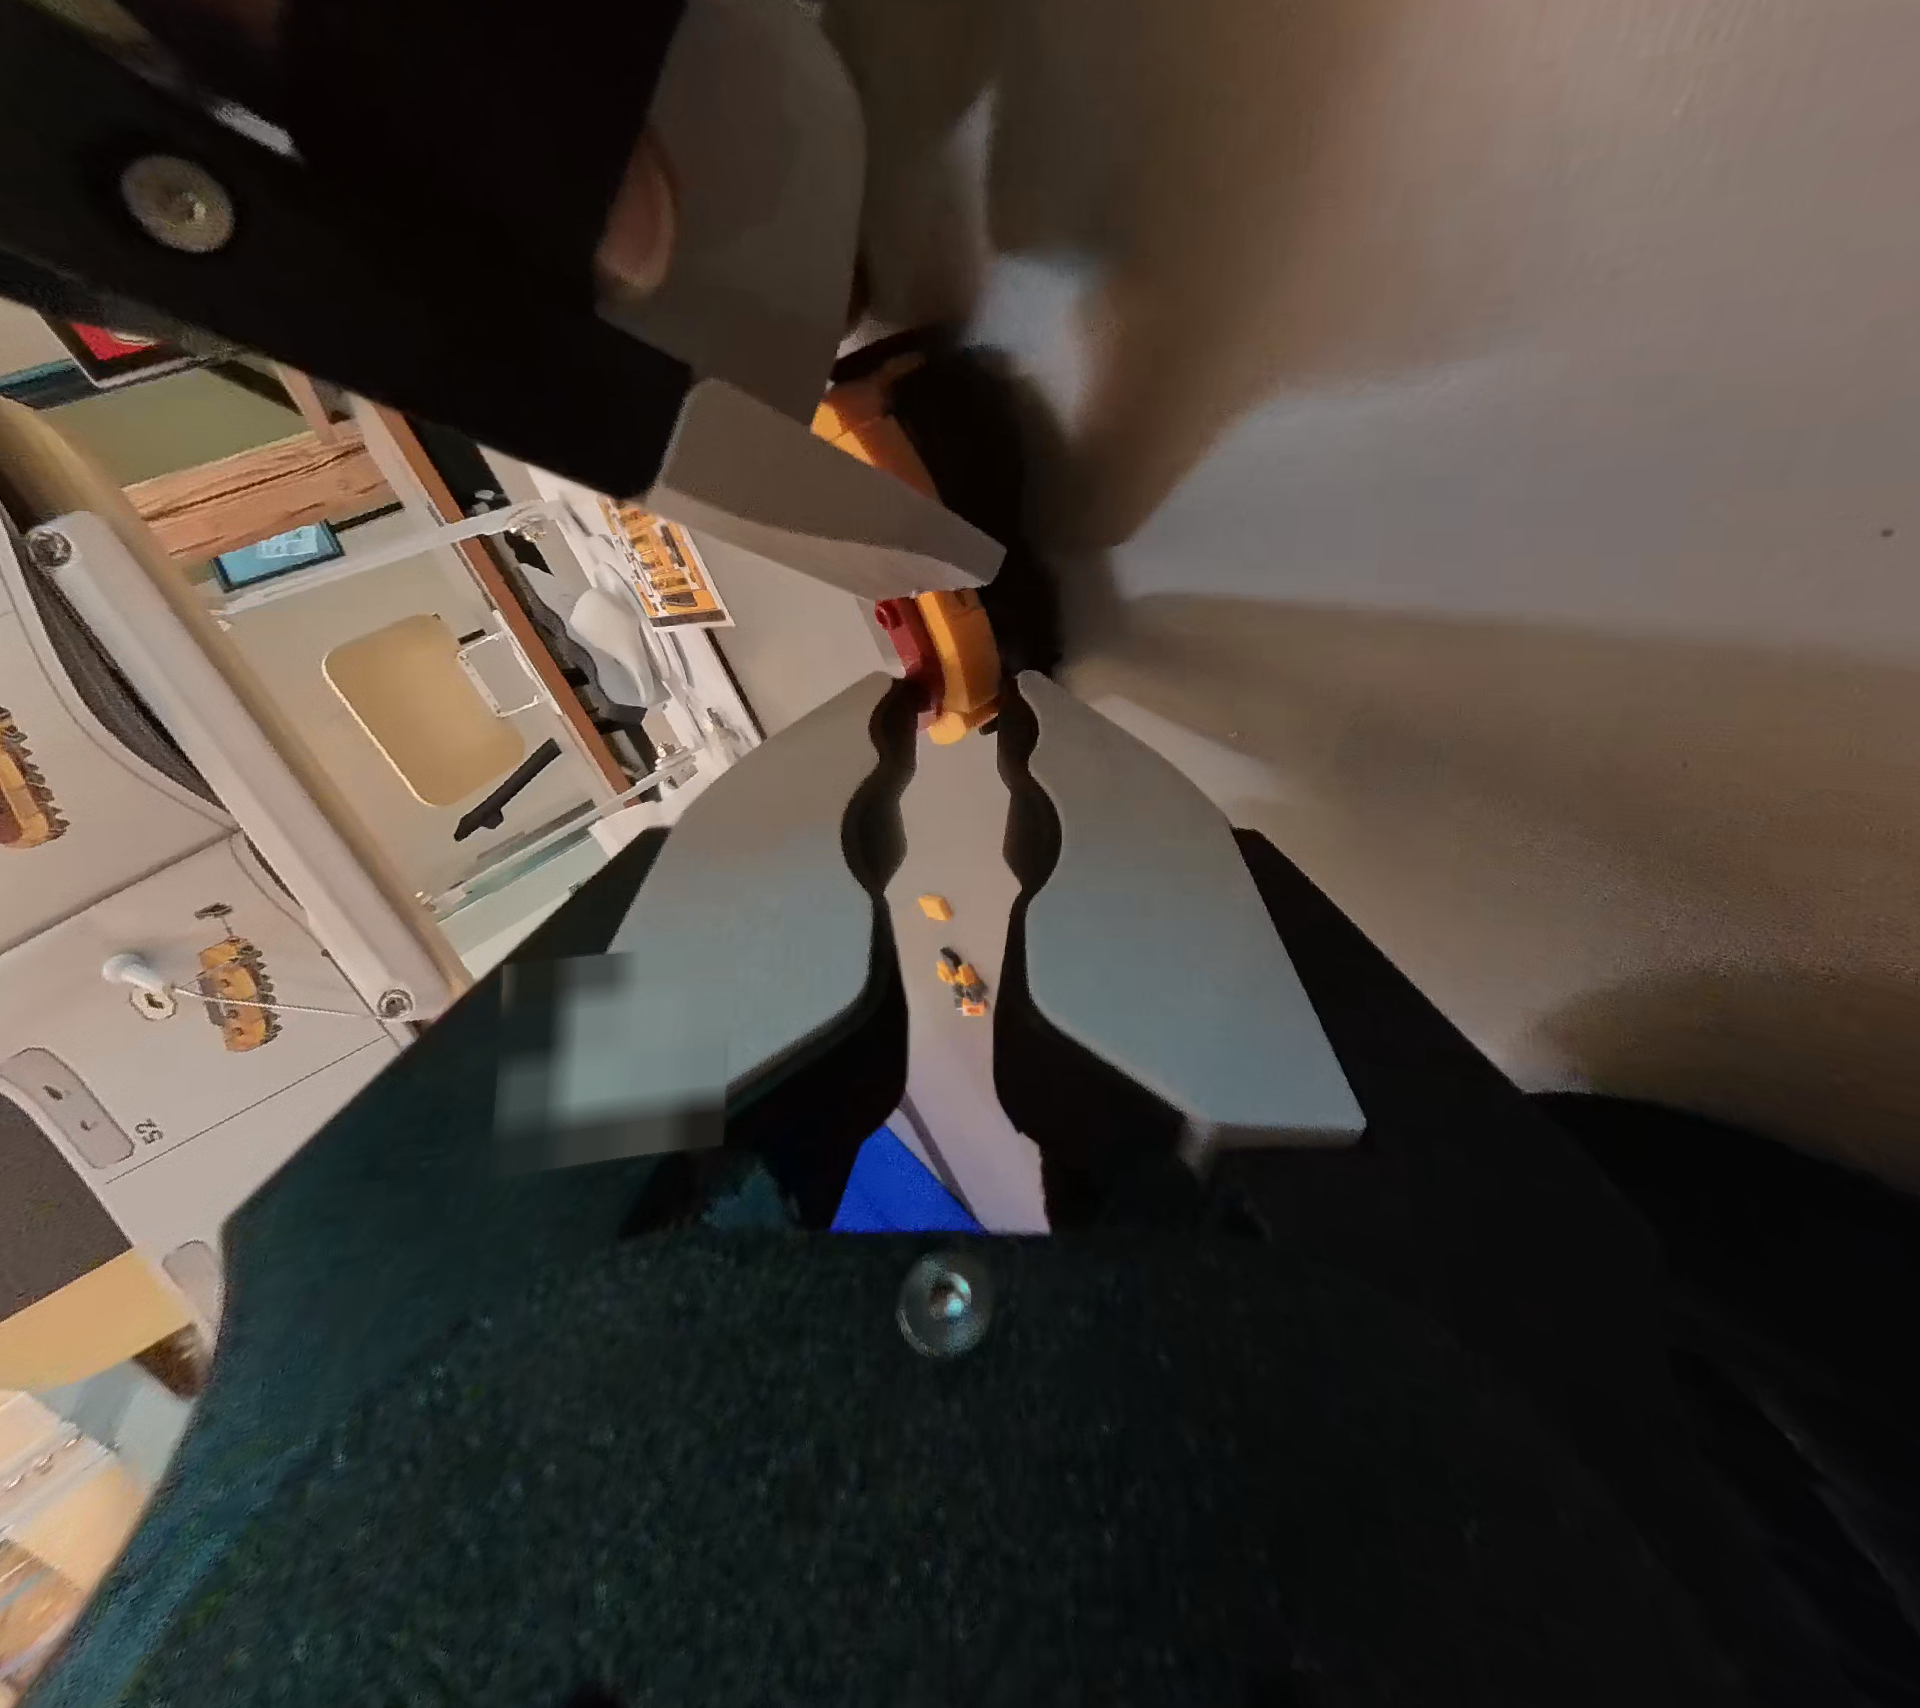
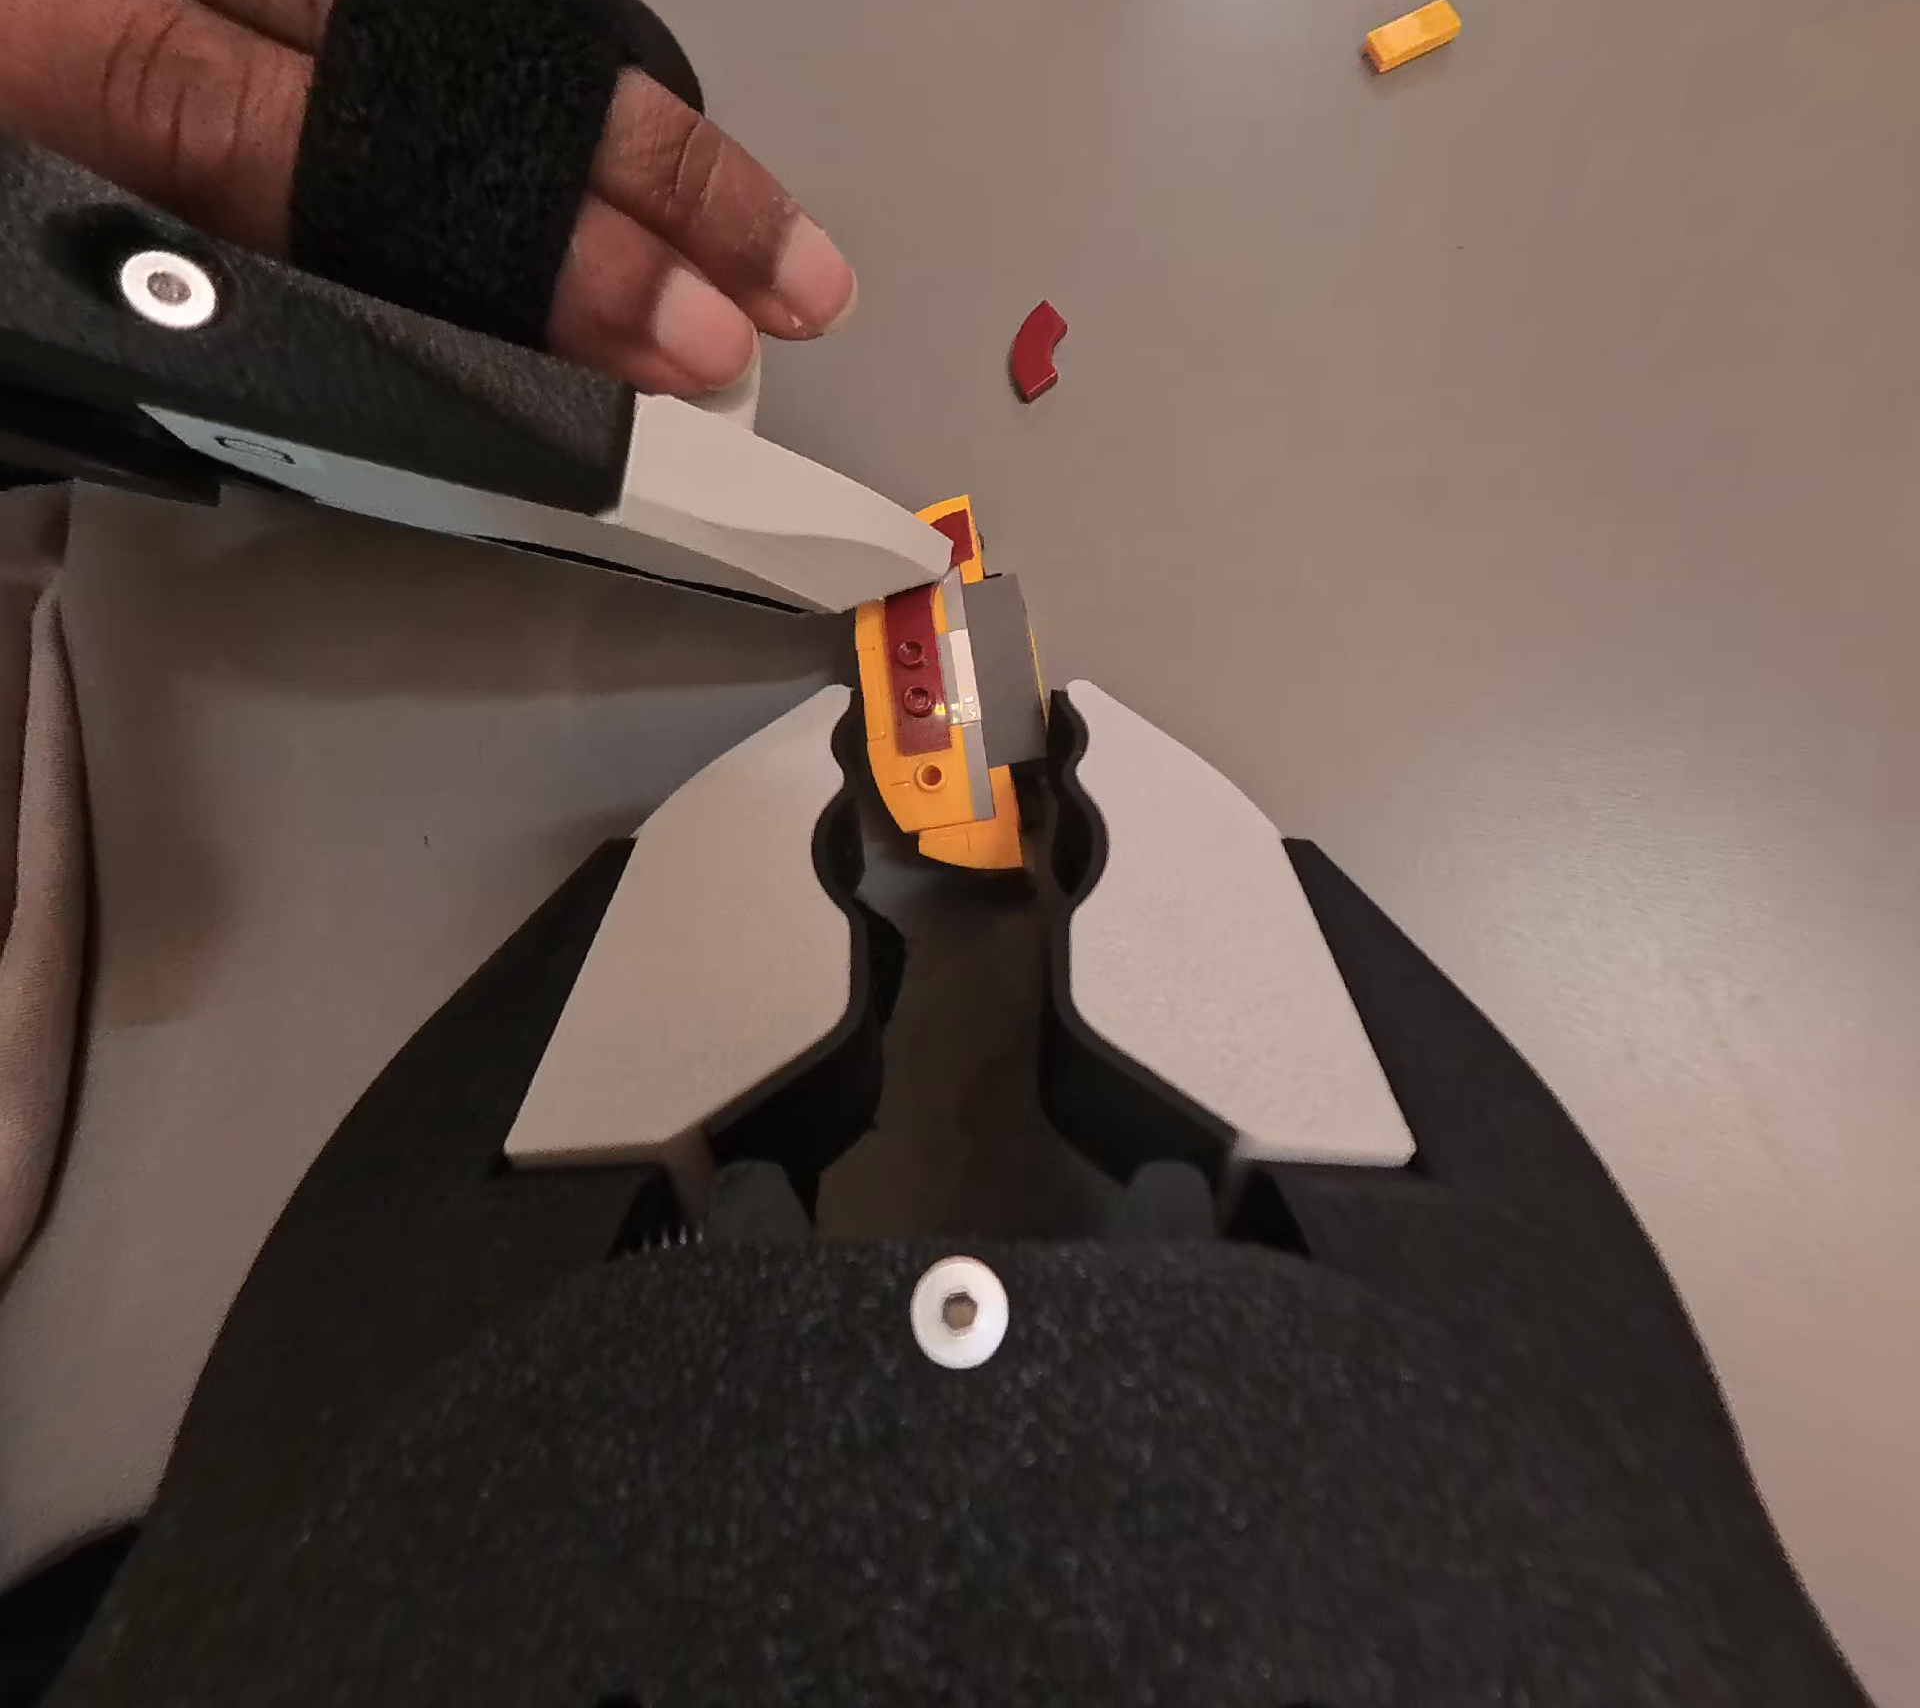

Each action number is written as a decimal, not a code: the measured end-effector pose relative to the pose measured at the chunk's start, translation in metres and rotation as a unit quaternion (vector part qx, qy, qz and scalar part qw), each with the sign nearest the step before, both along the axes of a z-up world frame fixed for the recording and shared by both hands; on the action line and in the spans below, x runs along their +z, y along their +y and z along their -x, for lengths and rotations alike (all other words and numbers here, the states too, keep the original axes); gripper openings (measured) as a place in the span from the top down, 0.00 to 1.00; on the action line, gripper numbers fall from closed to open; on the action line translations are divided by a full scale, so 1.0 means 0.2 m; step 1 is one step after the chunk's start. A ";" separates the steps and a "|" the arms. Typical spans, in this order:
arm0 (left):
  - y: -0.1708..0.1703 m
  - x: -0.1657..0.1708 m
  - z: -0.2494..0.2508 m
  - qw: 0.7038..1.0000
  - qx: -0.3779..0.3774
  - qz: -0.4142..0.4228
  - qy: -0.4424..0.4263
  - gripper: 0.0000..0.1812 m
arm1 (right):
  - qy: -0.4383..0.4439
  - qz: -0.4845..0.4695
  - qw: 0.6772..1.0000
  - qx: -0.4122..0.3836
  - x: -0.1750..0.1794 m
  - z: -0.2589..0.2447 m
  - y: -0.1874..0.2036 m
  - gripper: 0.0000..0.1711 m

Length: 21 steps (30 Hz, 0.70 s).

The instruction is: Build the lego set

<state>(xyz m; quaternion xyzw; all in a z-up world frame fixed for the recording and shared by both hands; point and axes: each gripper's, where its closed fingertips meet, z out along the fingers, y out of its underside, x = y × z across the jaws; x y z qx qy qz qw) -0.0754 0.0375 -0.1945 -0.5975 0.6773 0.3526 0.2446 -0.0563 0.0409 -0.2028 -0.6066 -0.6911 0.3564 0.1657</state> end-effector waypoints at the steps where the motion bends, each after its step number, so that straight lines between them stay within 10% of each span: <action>1: 0.00 0.00 0.00 1.000 0.000 -0.001 0.005 0.92 | 0.000 -0.001 1.000 0.000 0.00 0.00 0.00 0.81; 10: -0.01 0.00 0.00 0.999 0.004 0.012 -0.044 0.91 | 0.004 -0.008 1.000 0.002 0.00 0.00 0.00 0.81; 21: -0.06 0.07 0.01 0.933 0.041 0.127 -0.333 0.76 | 0.022 0.043 0.999 0.019 0.03 -0.02 -0.03 0.81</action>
